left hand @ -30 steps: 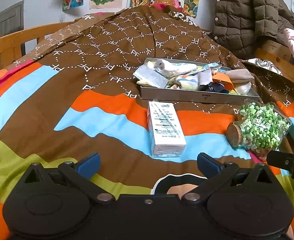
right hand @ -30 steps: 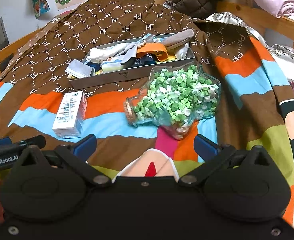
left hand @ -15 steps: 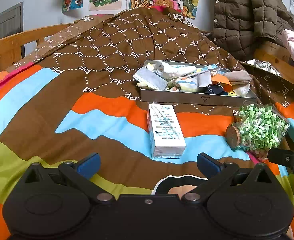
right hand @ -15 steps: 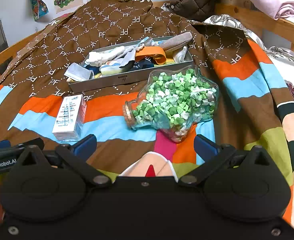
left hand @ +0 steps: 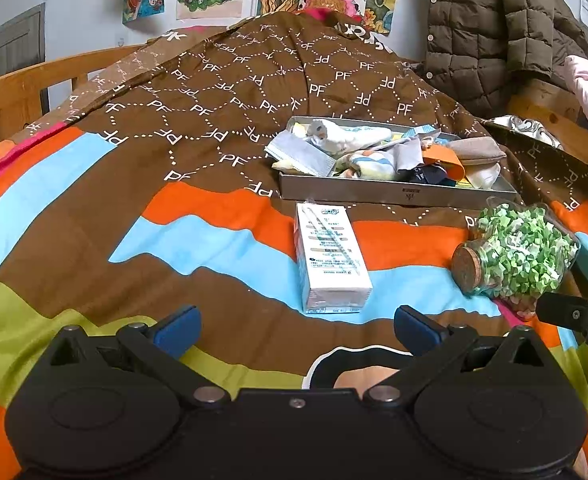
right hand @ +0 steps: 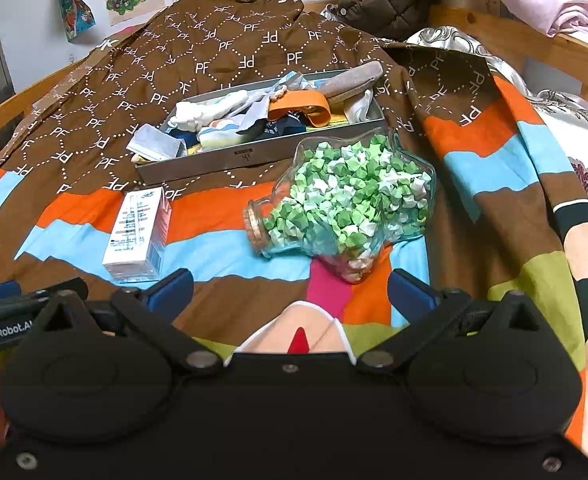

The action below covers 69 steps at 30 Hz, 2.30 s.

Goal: Organize soft objects

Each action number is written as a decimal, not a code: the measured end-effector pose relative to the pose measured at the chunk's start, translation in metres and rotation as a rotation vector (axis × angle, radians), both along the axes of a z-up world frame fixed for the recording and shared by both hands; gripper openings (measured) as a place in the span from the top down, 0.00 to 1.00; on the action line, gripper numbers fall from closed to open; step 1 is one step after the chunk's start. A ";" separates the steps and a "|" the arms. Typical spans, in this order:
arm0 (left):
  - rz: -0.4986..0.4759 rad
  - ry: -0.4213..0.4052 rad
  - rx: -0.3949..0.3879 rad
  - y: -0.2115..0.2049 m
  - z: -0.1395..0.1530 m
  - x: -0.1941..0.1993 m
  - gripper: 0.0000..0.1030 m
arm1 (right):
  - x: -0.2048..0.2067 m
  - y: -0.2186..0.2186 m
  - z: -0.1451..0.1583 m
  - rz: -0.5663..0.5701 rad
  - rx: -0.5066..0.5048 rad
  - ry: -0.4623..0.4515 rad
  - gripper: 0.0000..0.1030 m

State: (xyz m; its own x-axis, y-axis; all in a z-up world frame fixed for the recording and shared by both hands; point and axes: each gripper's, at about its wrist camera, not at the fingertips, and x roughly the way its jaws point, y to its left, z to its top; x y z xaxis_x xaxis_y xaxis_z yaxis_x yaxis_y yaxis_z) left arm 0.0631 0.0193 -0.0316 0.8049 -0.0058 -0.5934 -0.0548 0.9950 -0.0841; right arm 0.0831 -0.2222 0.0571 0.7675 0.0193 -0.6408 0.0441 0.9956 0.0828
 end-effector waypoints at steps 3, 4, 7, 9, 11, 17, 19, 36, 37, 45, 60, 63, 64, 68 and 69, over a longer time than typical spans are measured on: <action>-0.002 0.000 0.001 0.000 -0.001 0.000 0.01 | -0.001 -0.001 -0.001 -0.003 0.000 0.003 0.00; -0.002 0.000 0.000 0.000 -0.001 0.000 0.01 | -0.001 0.000 -0.001 -0.006 0.000 0.004 0.00; -0.001 0.001 0.000 -0.001 -0.001 0.000 0.01 | -0.002 -0.002 -0.002 -0.009 0.001 0.006 0.00; -0.001 0.001 0.001 -0.001 -0.001 0.000 0.01 | -0.002 -0.001 -0.002 -0.011 0.001 0.006 0.00; -0.001 0.002 0.000 -0.001 -0.001 0.000 0.01 | -0.002 -0.001 -0.002 -0.011 0.001 0.005 0.00; -0.001 0.005 -0.003 0.000 -0.002 0.001 0.01 | -0.002 0.003 -0.003 -0.016 0.001 0.006 0.00; -0.001 0.005 -0.004 -0.001 -0.002 0.001 0.01 | -0.002 0.004 -0.003 -0.020 0.001 0.006 0.00; -0.009 0.015 0.000 -0.001 -0.003 0.002 0.01 | -0.001 0.002 -0.004 -0.022 0.002 0.006 0.00; -0.012 0.015 0.001 -0.001 -0.004 0.003 0.01 | -0.001 0.002 -0.004 -0.022 0.002 0.006 0.00; -0.016 0.012 0.008 -0.001 -0.004 0.004 0.01 | -0.001 0.001 -0.004 -0.020 0.002 0.008 0.00; -0.038 0.024 0.011 -0.002 -0.005 0.004 0.01 | -0.003 0.008 -0.006 -0.044 -0.010 0.005 0.00; -0.038 0.024 0.012 -0.002 -0.005 0.004 0.01 | -0.003 0.009 -0.007 -0.043 -0.010 0.008 0.00; -0.038 0.024 0.012 -0.002 -0.005 0.004 0.01 | -0.003 0.009 -0.008 -0.041 -0.010 0.008 0.00; -0.033 0.030 0.006 -0.001 -0.005 0.005 0.01 | -0.004 0.011 -0.009 -0.040 -0.012 0.012 0.00; -0.032 0.031 0.005 -0.001 -0.005 0.005 0.01 | -0.004 0.012 -0.009 -0.041 -0.012 0.013 0.00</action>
